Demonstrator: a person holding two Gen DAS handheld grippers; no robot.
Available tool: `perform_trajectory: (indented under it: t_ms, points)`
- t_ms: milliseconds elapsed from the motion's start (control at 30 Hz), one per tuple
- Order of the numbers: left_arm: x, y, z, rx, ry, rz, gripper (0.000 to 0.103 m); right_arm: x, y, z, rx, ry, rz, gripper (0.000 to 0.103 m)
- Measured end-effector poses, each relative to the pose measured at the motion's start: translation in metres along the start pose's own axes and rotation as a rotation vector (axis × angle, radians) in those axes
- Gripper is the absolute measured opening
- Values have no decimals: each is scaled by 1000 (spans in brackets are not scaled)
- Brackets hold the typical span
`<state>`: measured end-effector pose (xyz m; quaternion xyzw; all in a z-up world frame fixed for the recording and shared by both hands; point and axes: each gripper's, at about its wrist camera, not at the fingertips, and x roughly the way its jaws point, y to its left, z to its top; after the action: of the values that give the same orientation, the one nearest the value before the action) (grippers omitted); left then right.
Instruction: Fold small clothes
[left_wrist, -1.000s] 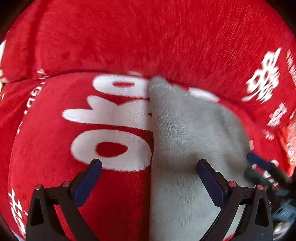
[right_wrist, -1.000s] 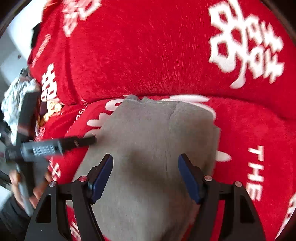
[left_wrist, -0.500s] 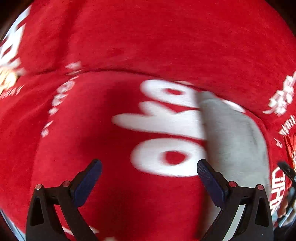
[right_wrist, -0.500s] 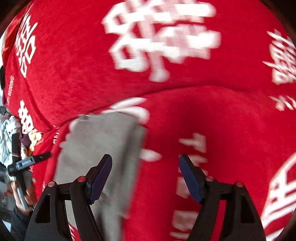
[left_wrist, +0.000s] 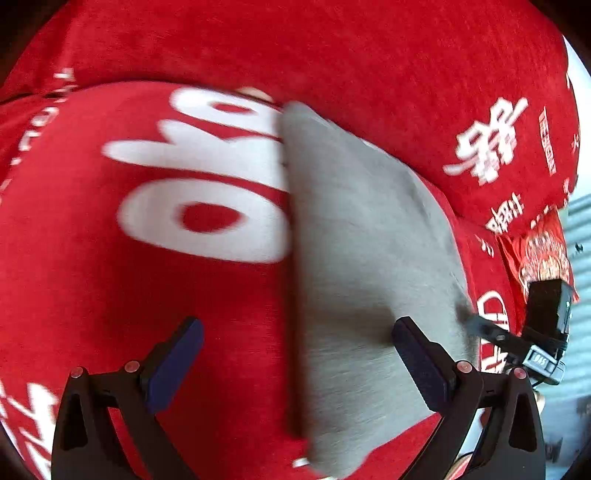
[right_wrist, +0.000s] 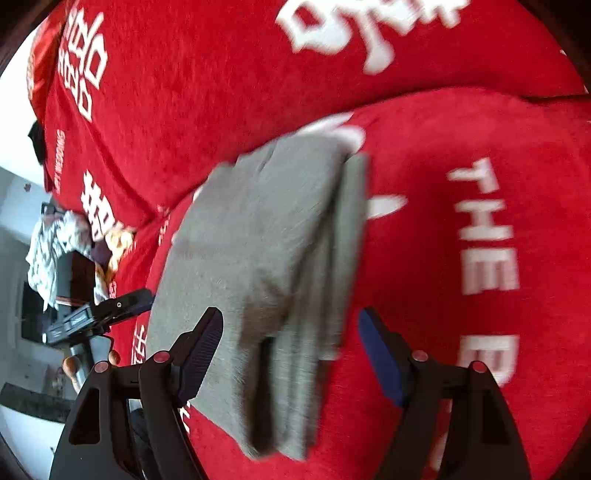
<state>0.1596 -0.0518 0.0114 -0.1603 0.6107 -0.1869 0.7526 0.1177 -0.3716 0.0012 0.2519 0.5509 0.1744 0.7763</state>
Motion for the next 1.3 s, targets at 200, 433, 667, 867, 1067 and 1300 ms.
perform_trajectory:
  t_ms: [200, 433, 667, 867, 1067, 1300]
  points:
    - [26, -20, 7, 19, -9, -7, 103, 16, 12, 0, -40, -58, -28, 95]
    - [36, -31, 8, 103, -45, 42, 103, 25, 27, 3, -115, -57, -106, 88]
    - [34, -56, 9, 203, -76, 78, 57, 14, 40, 7, -136, -66, -150, 42]
    - [21, -71, 2, 264, -107, 157, 48, 5, 79, -2, -275, -108, -301, 39]
    - [0, -67, -8, 277, -117, 181, 48, -6, 104, -13, -339, -122, -334, 38]
    - [-28, -73, -31, 313, -169, 223, 48, -15, 136, -35, -400, -152, -349, 38]
